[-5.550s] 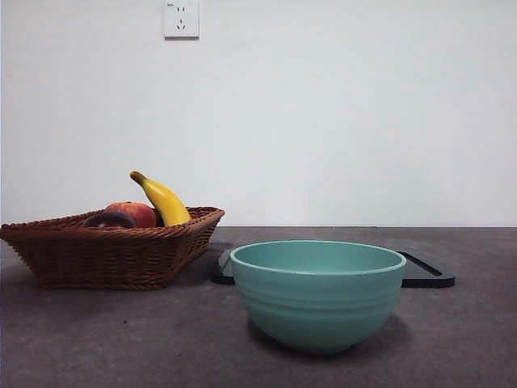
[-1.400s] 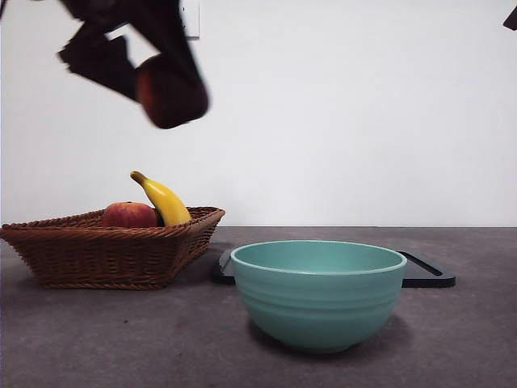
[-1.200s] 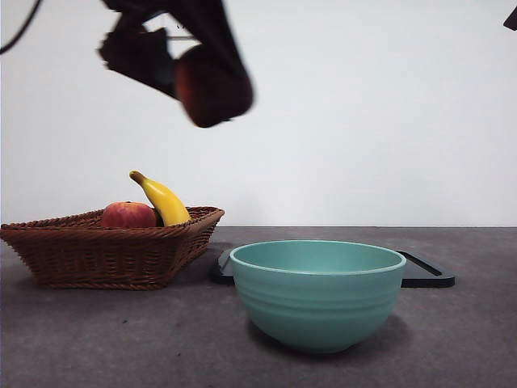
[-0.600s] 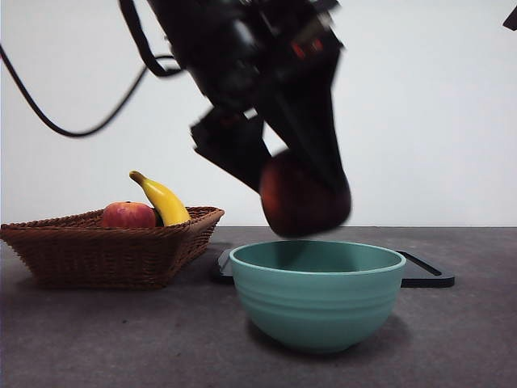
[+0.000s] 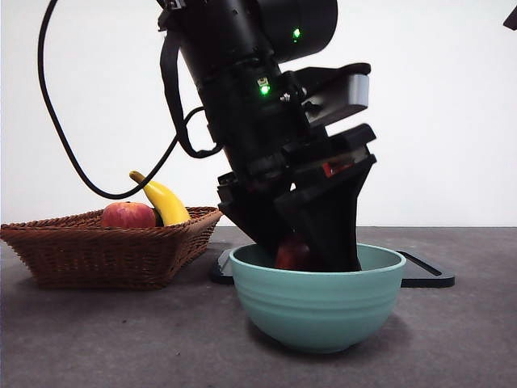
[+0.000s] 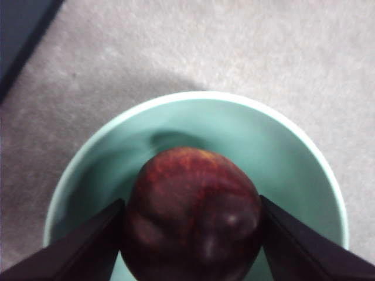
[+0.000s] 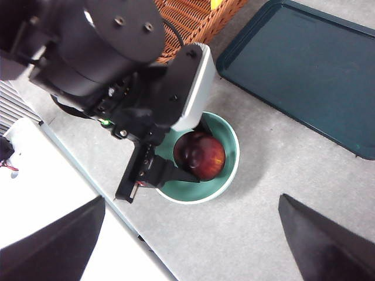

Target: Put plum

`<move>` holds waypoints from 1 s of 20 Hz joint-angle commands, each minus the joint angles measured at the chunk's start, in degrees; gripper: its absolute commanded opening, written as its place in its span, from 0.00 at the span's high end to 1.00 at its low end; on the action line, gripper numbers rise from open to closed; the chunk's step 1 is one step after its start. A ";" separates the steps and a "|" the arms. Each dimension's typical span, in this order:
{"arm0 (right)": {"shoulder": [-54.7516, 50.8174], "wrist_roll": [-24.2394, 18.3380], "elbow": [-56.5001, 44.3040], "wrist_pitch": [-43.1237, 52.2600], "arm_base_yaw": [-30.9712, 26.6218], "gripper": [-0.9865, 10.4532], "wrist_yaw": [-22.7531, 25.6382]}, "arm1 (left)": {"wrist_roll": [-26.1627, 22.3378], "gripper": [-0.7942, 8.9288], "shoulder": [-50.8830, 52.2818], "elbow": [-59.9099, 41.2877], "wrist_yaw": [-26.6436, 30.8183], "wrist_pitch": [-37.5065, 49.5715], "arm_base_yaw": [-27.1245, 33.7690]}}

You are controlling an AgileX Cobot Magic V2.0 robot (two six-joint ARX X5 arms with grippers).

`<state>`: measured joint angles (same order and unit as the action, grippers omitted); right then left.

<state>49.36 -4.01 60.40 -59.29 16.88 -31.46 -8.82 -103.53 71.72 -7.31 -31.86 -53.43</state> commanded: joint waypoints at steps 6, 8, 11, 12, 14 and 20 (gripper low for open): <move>0.37 0.57 1.11 0.52 0.28 0.50 -0.02 | -2.29 0.54 -2.27 1.18 0.13 0.28 -1.25; 0.37 0.57 1.11 0.52 0.28 0.50 -0.02 | -2.27 0.48 -2.27 1.18 0.13 0.15 -1.25; 0.37 0.57 1.11 0.52 0.28 0.50 -0.02 | -2.21 0.47 -2.08 1.38 0.13 -0.04 -1.25; 0.37 0.57 1.11 0.52 0.28 0.50 -0.02 | -2.19 0.47 -1.92 1.90 0.13 -0.66 -1.25; 0.37 0.57 1.11 0.52 0.28 0.50 -0.02 | -2.10 0.47 -1.62 3.82 0.11 -2.73 -1.25; 0.35 0.55 1.11 0.52 0.28 0.50 -0.02 | -1.29 0.47 1.18 11.54 0.11 -8.31 -0.55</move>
<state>49.36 -4.01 60.40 -59.29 16.86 -31.46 -10.11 -102.61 81.67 -7.29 -40.51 -53.69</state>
